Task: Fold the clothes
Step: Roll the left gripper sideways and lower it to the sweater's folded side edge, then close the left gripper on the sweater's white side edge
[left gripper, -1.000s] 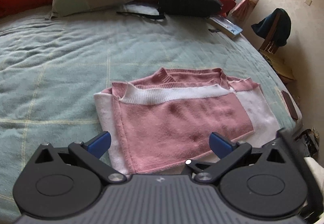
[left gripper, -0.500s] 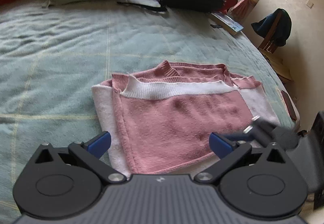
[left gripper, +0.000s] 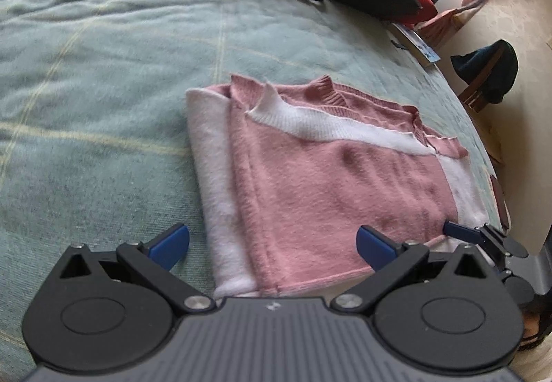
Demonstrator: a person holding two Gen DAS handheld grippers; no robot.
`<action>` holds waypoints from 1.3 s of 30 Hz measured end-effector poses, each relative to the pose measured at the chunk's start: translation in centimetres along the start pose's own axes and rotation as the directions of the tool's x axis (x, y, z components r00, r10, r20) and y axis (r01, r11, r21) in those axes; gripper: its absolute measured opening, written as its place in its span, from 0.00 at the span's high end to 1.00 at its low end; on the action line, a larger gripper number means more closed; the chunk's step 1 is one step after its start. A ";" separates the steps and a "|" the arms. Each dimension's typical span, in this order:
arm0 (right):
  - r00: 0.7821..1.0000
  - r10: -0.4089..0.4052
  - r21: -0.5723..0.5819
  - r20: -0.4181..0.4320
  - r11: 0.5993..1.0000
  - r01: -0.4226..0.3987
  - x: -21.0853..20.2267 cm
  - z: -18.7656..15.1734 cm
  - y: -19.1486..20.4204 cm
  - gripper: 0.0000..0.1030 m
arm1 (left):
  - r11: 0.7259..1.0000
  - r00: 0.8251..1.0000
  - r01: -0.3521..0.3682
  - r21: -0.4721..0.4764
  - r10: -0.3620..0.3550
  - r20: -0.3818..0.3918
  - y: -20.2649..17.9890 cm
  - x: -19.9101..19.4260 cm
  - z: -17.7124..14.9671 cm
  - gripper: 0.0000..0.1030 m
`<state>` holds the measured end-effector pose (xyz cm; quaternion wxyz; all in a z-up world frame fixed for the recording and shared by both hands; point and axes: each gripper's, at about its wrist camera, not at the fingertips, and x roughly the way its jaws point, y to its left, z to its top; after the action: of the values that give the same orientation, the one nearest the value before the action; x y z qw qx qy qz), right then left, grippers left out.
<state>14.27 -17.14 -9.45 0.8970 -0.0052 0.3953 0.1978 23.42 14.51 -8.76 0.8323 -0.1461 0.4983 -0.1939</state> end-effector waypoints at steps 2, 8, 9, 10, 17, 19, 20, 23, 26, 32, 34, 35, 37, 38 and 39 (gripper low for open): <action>1.000 -0.015 -0.013 0.004 1.000 0.015 0.1 -0.2 0.3 0.00 | 1.000 1.000 0.011 -0.006 -0.011 -0.008 0.2 0.2 0.1 0.01; 1.000 -0.007 -0.041 0.009 0.999 0.008 0.1 -0.4 0.3 0.00 | 0.995 0.995 0.095 -0.038 -0.096 -0.026 1.3 1.6 1.6 0.01; 1.000 0.003 -0.033 0.012 0.999 -0.003 0.0 -0.4 0.0 0.00 | 0.992 0.993 0.115 -0.048 -0.116 -0.025 1.6 1.8 1.9 0.01; 1.000 0.013 -0.023 0.016 1.000 -0.013 0.0 -0.4 -0.2 0.00 | 0.989 0.990 0.135 -0.059 -0.137 -0.023 1.9 2.0 2.3 0.01; 0.999 0.035 -0.004 0.026 0.999 -0.035 -0.2 -0.4 -0.5 0.00 | 0.936 0.953 0.295 -0.191 -0.303 -0.014 4.8 3.0 3.7 0.01; 0.999 0.035 -0.006 0.026 0.999 -0.034 -0.1 -0.5 -0.5 0.00 | 0.913 0.932 0.342 -0.224 -0.359 -0.041 5.3 2.6 3.3 0.01; 0.999 0.035 -0.007 0.024 0.999 -0.035 -0.1 -0.5 -0.5 0.00 | 0.903 0.923 0.360 -0.233 -0.382 -0.055 5.5 2.4 3.0 0.01; 0.999 0.037 -0.008 0.023 0.999 -0.036 0.0 -0.5 -0.6 0.00 | 0.880 0.891 0.406 -0.247 -0.441 -0.105 5.5 2.0 1.9 0.01; 0.999 0.039 -0.006 0.024 0.999 -0.038 -0.1 -0.5 -0.6 0.00 | 0.876 0.879 0.423 -0.232 -0.459 -0.131 5.3 2.7 1.8 0.01; 0.999 0.035 0.002 0.016 0.999 -0.035 -0.1 -0.3 -0.6 0.00 | 0.851 0.858 0.455 -0.262 -0.498 -0.126 4.8 5.3 4.0 0.01; 0.999 0.031 0.002 0.013 1.000 -0.031 0.0 -0.2 -0.5 0.00 | 0.856 0.858 0.453 -0.250 -0.495 -0.139 4.4 5.1 4.0 0.01; 1.000 0.029 0.000 0.012 1.000 -0.029 0.0 -0.2 -0.4 0.00 | 0.858 0.858 0.453 -0.242 -0.493 -0.144 4.2 5.0 3.9 0.01; 1.000 0.027 -0.008 0.011 1.000 -0.027 0.0 -0.2 -0.4 0.00 | 0.859 0.851 0.460 -0.224 -0.499 -0.164 3.8 4.7 3.3 0.01; 1.000 0.027 -0.012 0.010 1.000 -0.027 0.0 -0.2 -0.3 0.00 | 0.858 0.846 0.467 -0.214 -0.504 -0.176 3.7 4.5 2.9 0.01; 1.000 0.028 -0.013 0.010 1.000 -0.028 0.0 -0.2 -0.3 0.00 | 0.857 0.842 0.472 -0.206 -0.508 -0.184 3.6 4.5 2.6 0.01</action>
<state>14.24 -17.50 -9.63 0.8962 -0.0044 0.3893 0.2127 28.32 15.71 -12.57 0.6772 -0.3082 0.5511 -0.3777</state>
